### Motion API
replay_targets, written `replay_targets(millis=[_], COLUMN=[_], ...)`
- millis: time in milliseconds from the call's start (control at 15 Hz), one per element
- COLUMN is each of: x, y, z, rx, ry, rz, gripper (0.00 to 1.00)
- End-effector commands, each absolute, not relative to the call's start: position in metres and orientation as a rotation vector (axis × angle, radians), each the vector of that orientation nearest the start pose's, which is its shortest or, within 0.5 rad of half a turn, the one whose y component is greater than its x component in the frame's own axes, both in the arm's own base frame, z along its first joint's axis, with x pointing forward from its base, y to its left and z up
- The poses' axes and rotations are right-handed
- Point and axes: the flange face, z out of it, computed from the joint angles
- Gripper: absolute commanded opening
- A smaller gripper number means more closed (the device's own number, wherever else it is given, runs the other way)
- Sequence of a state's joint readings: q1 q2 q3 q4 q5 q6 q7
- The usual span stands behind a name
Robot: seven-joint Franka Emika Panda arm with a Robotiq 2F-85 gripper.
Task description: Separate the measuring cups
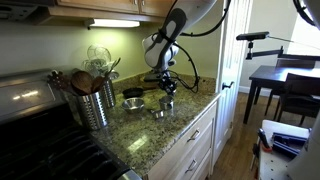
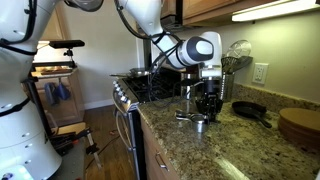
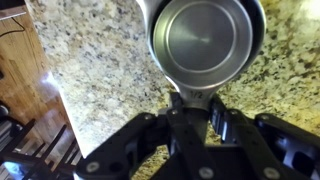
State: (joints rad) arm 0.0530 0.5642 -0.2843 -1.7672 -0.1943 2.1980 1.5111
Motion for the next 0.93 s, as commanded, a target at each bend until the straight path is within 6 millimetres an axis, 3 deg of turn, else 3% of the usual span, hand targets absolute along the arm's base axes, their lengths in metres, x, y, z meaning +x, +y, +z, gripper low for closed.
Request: replay_targets(millis=[0, 467, 867], x=[0.618, 0.601, 0.583], y=[-0.149, -0.18, -0.215], z=[0.273, 0.298, 0.303], rx=[-2.406, -2.349, -2.29], ry=[2.486, 2.571, 2.654], rz=[-0.127, -0.124, -0.145], gripper=[0.13, 0.13, 0.13])
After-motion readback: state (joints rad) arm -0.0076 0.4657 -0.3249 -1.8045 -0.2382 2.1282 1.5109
